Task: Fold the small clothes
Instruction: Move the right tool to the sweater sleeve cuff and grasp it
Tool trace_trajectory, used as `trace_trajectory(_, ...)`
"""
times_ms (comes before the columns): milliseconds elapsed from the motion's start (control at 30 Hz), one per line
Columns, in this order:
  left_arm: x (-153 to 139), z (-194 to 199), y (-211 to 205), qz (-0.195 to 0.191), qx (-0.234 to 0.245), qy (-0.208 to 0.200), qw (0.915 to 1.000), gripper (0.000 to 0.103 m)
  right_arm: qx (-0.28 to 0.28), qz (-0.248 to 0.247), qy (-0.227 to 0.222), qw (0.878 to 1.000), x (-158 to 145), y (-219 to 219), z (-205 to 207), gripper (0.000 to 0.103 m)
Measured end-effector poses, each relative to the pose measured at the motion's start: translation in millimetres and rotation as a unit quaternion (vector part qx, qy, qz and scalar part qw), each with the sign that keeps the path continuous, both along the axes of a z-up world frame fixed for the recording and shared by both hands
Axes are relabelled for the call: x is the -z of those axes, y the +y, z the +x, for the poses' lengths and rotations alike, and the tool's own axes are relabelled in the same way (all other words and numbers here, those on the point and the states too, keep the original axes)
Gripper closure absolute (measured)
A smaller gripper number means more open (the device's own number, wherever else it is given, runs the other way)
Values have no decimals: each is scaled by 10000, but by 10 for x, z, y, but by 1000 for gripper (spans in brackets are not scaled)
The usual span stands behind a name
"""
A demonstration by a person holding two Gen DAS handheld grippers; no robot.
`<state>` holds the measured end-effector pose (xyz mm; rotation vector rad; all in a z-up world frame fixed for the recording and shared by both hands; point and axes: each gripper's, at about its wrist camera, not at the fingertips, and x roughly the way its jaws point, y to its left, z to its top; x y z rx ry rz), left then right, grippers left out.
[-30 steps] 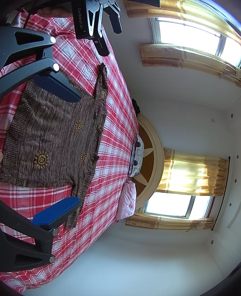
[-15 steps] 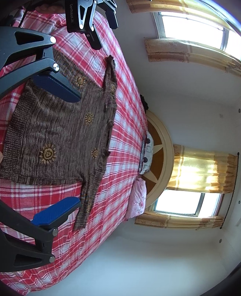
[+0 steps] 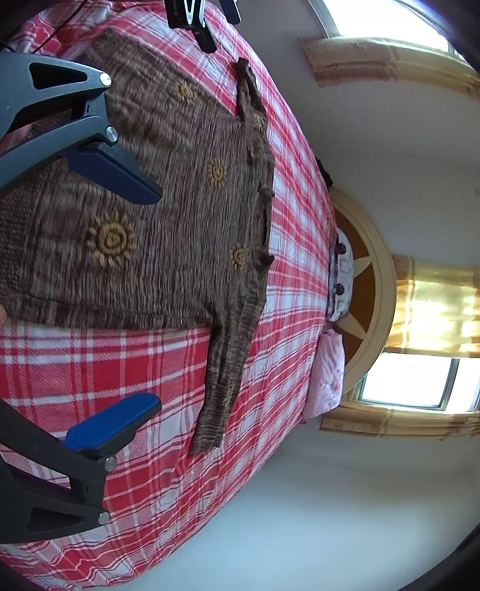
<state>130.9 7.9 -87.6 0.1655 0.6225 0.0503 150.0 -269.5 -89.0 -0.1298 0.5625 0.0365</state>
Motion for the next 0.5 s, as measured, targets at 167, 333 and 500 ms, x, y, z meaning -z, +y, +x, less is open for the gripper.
trace_trajectory(167,31,333,-136,29,133,72,9999,0,219,64,201,9995,75,-293,292,1)
trace_trajectory(333,140,707,-328,-14,337,295,9990,0,518,353,396,9973,153,-736,596,1)
trace_trajectory(500,258,1049,-545,13,504,510,9974,0,870,995,697,9888,241,-1292,900,1)
